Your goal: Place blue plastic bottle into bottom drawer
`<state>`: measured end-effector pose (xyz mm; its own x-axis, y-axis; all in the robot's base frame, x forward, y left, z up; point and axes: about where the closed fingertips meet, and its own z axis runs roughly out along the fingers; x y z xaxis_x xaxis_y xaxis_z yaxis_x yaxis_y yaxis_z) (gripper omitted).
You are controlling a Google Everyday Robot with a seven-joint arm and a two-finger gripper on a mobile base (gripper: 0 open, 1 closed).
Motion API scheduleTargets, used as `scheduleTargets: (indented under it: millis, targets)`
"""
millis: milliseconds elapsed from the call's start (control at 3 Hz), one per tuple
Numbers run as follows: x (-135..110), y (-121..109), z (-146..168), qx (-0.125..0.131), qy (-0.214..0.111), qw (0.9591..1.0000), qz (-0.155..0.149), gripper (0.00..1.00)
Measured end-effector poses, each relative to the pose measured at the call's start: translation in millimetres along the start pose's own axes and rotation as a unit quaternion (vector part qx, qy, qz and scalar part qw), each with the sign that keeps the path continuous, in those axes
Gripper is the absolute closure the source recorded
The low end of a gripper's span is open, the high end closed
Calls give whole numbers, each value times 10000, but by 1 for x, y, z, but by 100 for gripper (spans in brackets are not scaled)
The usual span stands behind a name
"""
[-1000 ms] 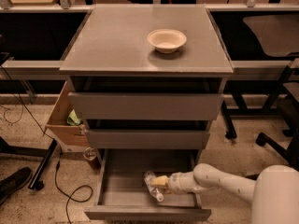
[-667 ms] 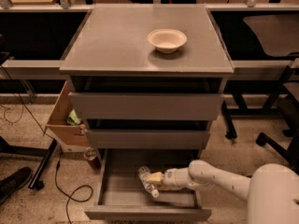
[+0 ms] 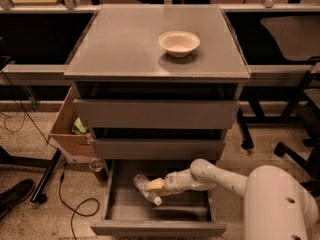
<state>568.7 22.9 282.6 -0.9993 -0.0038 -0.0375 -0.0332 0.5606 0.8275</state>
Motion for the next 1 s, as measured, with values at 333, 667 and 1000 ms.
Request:
scheduleTargets:
  millis: [333, 667, 1000]
  targets:
    - [0, 0, 0, -2, 3, 10000, 1, 4]
    - [0, 0, 0, -3, 5, 10000, 1, 0]
    - [0, 0, 0, -3, 5, 10000, 1, 0]
